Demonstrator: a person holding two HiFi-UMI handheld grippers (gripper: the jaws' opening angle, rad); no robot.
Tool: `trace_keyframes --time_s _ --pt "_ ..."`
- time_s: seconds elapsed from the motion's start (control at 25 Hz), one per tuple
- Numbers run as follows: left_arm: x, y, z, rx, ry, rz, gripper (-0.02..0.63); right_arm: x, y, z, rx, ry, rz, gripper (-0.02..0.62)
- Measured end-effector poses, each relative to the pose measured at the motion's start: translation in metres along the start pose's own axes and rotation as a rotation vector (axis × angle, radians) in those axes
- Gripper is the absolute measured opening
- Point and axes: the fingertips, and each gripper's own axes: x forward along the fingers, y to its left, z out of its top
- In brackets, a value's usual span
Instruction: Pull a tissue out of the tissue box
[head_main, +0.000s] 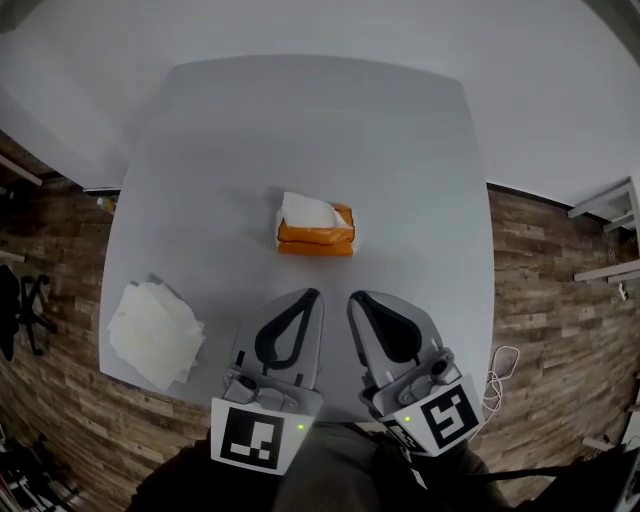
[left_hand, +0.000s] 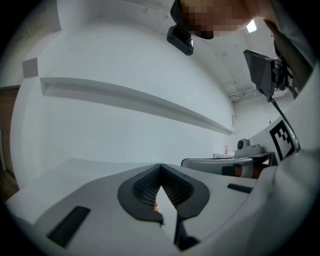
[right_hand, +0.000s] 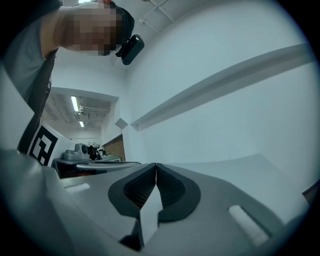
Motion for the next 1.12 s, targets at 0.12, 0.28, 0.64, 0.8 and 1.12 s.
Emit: trace_keyframes --time_s 0.12,0.28,0.64,0.8,1.12 --pt "0.021 0.012 -0.014 -0.030 0.024 -0.009 0.000 0.022 -0.016 -0.015 0.009 0.026 -0.006 0.008" --pt "0.041 0.027 -0.031 -0.070 0.061 -0.018 0.000 0.046 -0.035 -0.032 0.022 0.069 -0.020 0.021" --pt "0.076 0.052 -0.071 -0.120 0.144 -0.064 0.000 0.088 -0.077 -0.071 -0.077 0.184 -0.074 0.080" --pt "0.089 0.062 -0.088 -0.126 0.175 -0.074 0.000 0.099 -0.092 -0.090 -0.126 0.230 -0.100 0.092" --pt "0.102 0.075 -0.108 -0.153 0.207 -0.069 0.000 0.113 -0.108 -0.125 -0.169 0.331 -0.101 0.107"
